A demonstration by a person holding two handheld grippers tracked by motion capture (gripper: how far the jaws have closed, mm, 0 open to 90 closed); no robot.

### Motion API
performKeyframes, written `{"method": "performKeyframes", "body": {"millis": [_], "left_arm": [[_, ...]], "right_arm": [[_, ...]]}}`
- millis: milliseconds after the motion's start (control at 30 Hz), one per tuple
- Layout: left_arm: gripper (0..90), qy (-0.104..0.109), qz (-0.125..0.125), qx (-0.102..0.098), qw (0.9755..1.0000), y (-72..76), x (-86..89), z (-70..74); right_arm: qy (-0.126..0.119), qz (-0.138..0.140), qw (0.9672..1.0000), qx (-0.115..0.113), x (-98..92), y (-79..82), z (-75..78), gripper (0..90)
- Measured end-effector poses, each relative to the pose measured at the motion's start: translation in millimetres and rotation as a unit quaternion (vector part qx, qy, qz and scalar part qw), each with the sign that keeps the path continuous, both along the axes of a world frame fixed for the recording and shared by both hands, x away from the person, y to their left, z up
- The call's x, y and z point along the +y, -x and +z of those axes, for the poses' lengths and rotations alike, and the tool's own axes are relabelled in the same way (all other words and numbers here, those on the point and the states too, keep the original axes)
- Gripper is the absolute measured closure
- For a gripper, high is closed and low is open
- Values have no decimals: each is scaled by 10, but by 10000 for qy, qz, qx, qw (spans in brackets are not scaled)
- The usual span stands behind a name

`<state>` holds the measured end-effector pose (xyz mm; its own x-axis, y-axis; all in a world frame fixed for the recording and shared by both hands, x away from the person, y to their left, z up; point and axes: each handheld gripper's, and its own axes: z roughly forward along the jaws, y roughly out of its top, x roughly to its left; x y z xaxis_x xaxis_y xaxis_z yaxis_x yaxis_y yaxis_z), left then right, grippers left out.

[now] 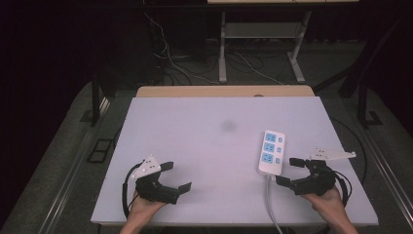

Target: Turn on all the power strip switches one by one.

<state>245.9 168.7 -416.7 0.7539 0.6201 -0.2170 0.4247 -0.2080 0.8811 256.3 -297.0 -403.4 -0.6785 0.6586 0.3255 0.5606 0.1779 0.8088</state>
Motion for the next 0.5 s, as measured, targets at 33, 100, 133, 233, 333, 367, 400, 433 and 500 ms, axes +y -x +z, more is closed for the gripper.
{"method": "performKeyframes", "body": {"millis": [33,100,133,233,333,367,400,433,500], "left_arm": [[0,6,15,-2,10000,6,1,0],[0,1,23,-1,10000,11,6,0],[0,-2,22,-1,10000,11,8,-1],[0,-5,37,0,10000,11,13,0],[0,7,44,3,10000,7,17,1],[0,6,48,1,10000,6,16,-1],[0,6,48,1,10000,6,16,-1],[0,-9,50,6,10000,6,14,-2],[0,-8,58,17,10000,9,14,-2]], "right_arm": [[23,7,10000,-4,6,-3,-1,6],[48,36,10000,-5,20,-7,-2,6],[52,47,10000,-10,26,-9,-3,6],[67,42,10000,-17,33,-5,-2,6],[48,44,10000,-25,27,0,5,6],[42,44,10000,-22,26,0,8,6],[36,50,10000,-25,25,0,10,6],[32,47,10000,-32,26,2,12,6],[32,65,10000,-41,33,6,20,6]]}}
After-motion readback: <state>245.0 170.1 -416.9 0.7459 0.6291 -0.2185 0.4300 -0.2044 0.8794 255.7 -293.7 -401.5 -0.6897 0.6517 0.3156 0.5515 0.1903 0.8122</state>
